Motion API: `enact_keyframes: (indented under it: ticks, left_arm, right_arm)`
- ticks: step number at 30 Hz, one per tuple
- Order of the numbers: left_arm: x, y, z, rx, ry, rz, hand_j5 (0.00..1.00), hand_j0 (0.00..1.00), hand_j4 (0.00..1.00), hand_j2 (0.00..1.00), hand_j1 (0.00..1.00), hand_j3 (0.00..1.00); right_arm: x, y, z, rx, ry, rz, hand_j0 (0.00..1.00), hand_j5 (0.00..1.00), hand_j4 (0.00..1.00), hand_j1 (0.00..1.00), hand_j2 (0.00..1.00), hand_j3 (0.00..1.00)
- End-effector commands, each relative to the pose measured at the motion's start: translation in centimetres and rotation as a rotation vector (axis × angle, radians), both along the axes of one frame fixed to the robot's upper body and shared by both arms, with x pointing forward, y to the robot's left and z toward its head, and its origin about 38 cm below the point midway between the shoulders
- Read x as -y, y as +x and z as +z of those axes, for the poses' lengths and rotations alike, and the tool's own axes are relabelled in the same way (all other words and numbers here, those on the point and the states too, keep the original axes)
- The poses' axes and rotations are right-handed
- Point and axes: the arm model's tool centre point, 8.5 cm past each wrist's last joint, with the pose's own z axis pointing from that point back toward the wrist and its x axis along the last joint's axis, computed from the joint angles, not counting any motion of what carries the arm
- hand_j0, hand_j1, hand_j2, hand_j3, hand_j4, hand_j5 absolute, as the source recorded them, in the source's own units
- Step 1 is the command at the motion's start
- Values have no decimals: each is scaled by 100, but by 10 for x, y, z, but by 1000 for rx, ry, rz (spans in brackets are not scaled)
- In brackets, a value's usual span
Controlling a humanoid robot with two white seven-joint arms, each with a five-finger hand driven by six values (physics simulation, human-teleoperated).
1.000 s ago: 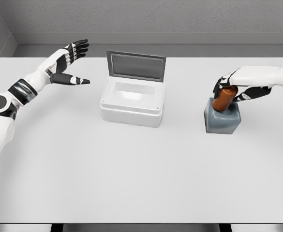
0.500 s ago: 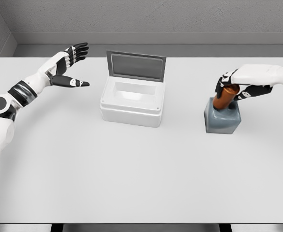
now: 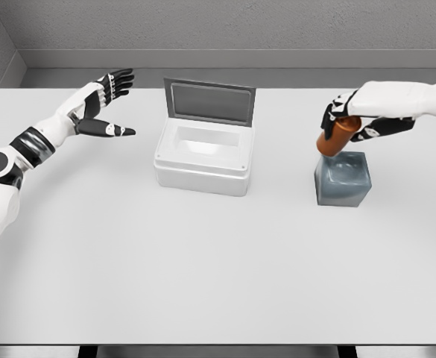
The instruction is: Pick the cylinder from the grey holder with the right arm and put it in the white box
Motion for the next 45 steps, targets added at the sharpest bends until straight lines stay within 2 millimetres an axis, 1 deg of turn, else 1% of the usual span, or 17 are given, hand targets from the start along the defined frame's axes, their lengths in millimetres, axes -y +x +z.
enact_keyframes:
  ticks: [1, 3, 10, 18, 23, 24, 26, 29, 30, 39, 42, 45]
  left_arm:
    - [-1, 0, 1, 1, -8, 4, 100, 100, 100, 100, 100, 100]
    - [-2, -2, -2, -5, -5, 4, 100, 100, 100, 100, 100, 100]
    - [-12, -3, 0, -3, 6, 18, 100, 100, 100, 100, 100, 100]
    - [-13, -3, 0, -5, 10, 19, 100, 100, 100, 100, 100, 100]
    - [-16, -4, -1, -9, 21, 20, 100, 100, 100, 100, 100, 100]
    - [-23, -4, 2, -6, 29, 28, 100, 100, 100, 100, 100, 100]
    - [-25, -5, 1, -7, 48, 28, 100, 100, 100, 100, 100, 100]
    - [-25, -4, 3, -3, 76, 22, 100, 100, 100, 100, 100, 100]
    - [-25, -4, 3, -2, 82, 20, 100, 100, 100, 100, 100, 100]
    - [-24, -4, 2, -1, 142, 5, 100, 100, 100, 100, 100, 100]
    - [-25, -4, 2, -1, 144, 6, 100, 100, 100, 100, 100, 100]
    - [-25, -4, 3, 0, 144, 7, 100, 100, 100, 100, 100, 100]
  right_arm:
    - [-6, -3, 0, -2, 4, 18, 45, 45, 45, 45, 45, 45]
    - [-11, -5, 3, 7, 1, 37, 45, 45, 45, 45, 45, 45]
    - [-20, -8, 8, 19, -4, 68, 45, 45, 45, 45, 45, 45]
    - [-33, -9, 15, 37, -15, 106, 45, 45, 45, 45, 45, 45]
    - [-36, -9, 21, 52, -20, 115, 45, 45, 45, 45, 45, 45]
    - [-39, -9, 23, 54, -29, 126, 45, 45, 45, 45, 45, 45]
    - [-40, -10, 24, 57, -36, 132, 45, 45, 45, 45, 45, 45]
    - [-42, -10, 28, 67, -41, 138, 45, 45, 45, 45, 45, 45]
    - [-43, -10, 26, 61, -50, 142, 45, 45, 45, 45, 45, 45]
    - [-78, -8, 22, 63, -74, 226, 45, 45, 45, 45, 45, 45]
    - [-80, -8, 23, 64, -83, 234, 45, 45, 45, 45, 45, 45]
    - [-81, -7, 29, 76, -85, 235, 45, 45, 45, 45, 45, 45]
